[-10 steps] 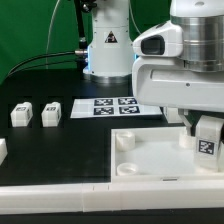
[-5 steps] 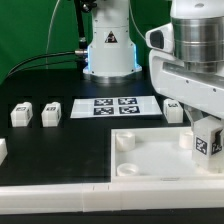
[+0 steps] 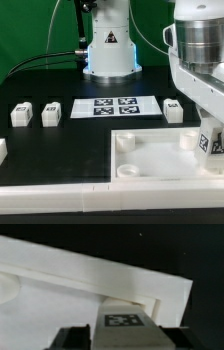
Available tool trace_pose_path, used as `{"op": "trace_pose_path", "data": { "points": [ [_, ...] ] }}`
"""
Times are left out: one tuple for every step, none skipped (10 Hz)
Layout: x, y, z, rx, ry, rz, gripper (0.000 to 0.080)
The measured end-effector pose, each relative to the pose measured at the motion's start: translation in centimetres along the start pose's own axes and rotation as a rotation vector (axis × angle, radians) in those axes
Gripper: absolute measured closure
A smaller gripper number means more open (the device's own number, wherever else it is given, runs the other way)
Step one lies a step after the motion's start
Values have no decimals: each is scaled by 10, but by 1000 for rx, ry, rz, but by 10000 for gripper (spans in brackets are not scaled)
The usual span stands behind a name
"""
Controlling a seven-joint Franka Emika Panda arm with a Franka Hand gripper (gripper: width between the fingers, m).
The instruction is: Assemble one leg
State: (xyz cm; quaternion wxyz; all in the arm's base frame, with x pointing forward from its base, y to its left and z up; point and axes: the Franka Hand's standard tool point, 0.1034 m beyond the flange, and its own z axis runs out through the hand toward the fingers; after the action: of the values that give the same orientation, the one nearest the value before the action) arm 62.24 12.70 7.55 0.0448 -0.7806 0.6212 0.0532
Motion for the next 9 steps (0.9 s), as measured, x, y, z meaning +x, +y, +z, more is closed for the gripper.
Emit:
{"op": "trace_pose_path", "data": {
  "points": [
    [0,0,0,0,0,-18,327],
    [-1,0,0,0,0,-48,191],
    [-1,0,0,-2,1,-76,191],
    [-1,1,1,-8,0,-229,162],
    [0,1,1,-10,-2,-361,152],
    [0,-1,0,-14,-5,-468,152],
    [0,-2,-2,-17,-9,-601,152],
    [0,-3,-2,-21,-10,-720,151],
    [-1,-5,-4,-26,-8,-877,151]
  ]
}}
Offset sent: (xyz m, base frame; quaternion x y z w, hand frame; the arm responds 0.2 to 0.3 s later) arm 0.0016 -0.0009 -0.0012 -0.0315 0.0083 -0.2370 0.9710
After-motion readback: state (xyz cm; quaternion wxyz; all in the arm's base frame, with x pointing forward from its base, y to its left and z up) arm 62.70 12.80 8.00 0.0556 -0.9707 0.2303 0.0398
